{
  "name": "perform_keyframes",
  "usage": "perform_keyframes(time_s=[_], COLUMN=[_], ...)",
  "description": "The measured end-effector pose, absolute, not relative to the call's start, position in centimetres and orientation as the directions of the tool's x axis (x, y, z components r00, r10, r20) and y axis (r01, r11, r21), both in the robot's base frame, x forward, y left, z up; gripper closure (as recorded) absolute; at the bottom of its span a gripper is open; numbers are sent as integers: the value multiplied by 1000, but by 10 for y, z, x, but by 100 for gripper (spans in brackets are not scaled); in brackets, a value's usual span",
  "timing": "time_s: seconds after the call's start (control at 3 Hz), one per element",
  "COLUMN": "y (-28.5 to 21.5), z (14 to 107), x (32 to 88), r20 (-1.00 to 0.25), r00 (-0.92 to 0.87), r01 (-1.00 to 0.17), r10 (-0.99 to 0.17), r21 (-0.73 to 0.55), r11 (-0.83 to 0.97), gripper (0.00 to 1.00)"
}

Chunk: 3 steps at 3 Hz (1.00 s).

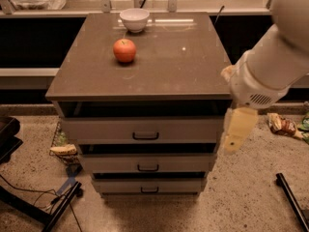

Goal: Open top drawer

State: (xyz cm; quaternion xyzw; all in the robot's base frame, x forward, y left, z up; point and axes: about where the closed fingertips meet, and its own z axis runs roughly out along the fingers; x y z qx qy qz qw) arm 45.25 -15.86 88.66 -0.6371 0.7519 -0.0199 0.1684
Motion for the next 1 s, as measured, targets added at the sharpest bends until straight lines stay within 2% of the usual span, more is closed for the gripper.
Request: perform_keyframes(time_s=[0.67, 1.0], y=[-84, -84], z=[768, 768], x=[471, 471], r20=[-294, -294], r00=[-31, -31], r01=[-979, -979], r10=[-955, -955], r21=[-185, -185], r11=[89, 89], gripper=[0, 0])
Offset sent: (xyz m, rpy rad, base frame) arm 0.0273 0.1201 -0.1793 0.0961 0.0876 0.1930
